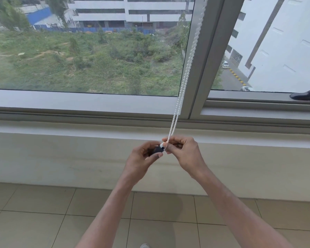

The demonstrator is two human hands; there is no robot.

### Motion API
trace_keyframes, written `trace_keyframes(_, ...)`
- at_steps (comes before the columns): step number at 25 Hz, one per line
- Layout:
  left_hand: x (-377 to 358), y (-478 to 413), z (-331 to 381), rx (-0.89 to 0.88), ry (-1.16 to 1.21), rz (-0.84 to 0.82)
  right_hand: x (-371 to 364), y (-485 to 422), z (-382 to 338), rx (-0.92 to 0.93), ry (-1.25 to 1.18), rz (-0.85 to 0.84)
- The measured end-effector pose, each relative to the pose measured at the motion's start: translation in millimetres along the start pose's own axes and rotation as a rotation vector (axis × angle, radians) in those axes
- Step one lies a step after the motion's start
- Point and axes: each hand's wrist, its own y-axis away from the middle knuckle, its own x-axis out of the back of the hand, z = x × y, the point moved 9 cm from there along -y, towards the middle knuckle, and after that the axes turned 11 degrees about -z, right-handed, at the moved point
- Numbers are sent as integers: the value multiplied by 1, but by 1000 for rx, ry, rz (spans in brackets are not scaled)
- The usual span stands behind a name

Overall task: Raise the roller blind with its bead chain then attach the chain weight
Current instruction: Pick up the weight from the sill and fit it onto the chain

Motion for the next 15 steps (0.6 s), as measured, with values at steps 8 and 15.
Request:
trace_keyframes(8, -28, -44, -20, 69, -3, 59, 25, -9, 20, 127, 194, 149)
trace_keyframes(15, -59, -93, -16, 84, 11, 62, 71, -35, 37, 54, 169, 250)
